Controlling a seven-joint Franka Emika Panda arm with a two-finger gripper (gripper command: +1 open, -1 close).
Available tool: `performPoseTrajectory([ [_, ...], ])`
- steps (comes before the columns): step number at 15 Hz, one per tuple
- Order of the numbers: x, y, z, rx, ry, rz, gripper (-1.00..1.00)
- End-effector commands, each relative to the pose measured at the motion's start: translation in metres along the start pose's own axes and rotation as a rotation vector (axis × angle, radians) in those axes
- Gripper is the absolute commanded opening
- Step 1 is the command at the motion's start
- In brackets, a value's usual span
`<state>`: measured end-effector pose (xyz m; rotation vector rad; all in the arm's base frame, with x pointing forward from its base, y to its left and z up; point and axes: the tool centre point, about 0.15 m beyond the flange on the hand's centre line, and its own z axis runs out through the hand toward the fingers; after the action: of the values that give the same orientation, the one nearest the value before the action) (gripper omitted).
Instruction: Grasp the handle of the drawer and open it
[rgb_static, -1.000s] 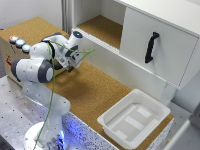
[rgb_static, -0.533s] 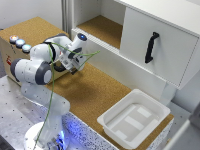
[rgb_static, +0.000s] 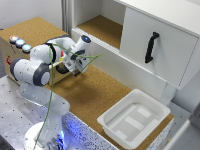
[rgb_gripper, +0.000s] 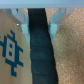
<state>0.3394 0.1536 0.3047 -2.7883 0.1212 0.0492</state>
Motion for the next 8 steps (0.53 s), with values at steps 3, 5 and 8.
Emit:
performPoseTrajectory([
  [3, 0.008, 0.040, 0.013, -0.024, 0.064, -0.024, 1.00],
  [5, 0.009, 0.035, 0.007, -0.034, 0.078, -0.039, 1.00],
  [8, 0.013, 0.028, -0.004, -0.055, 0.098, -0.058, 1.00],
])
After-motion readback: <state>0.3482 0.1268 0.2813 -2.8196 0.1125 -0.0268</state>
